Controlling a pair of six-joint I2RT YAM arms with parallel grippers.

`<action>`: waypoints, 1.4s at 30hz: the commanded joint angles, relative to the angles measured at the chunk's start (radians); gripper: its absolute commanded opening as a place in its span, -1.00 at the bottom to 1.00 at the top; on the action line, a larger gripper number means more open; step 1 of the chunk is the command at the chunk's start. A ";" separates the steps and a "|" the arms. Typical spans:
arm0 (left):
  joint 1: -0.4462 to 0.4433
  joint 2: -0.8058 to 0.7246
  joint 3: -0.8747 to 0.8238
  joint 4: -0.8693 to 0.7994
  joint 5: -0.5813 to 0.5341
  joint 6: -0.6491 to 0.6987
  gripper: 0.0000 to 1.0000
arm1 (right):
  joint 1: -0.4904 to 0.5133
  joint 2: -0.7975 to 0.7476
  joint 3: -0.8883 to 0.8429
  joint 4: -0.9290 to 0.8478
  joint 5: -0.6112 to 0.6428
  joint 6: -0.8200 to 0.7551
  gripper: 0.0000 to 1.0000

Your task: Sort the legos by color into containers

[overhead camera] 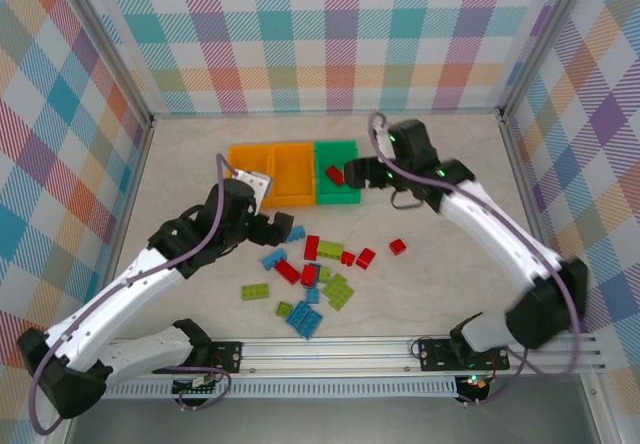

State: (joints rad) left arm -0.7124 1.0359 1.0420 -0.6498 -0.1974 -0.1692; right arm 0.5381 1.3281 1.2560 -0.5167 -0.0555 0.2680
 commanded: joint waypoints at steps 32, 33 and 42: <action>-0.028 -0.143 -0.660 0.085 0.100 -1.528 0.91 | 0.015 -0.231 -0.291 -0.102 -0.250 0.193 0.99; -0.022 -0.125 -0.660 0.095 0.113 -1.526 0.85 | 0.015 -0.231 -0.289 -0.103 -0.250 0.195 0.99; 0.018 0.091 -0.579 0.067 0.143 -1.370 0.13 | 0.086 -0.248 -0.312 -0.073 -0.337 0.183 0.98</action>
State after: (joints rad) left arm -0.7116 1.0569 0.4568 -0.6296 -0.0849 -1.6115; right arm 0.5880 1.0950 0.9390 -0.6216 -0.3172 0.4637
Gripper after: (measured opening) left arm 0.603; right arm 0.991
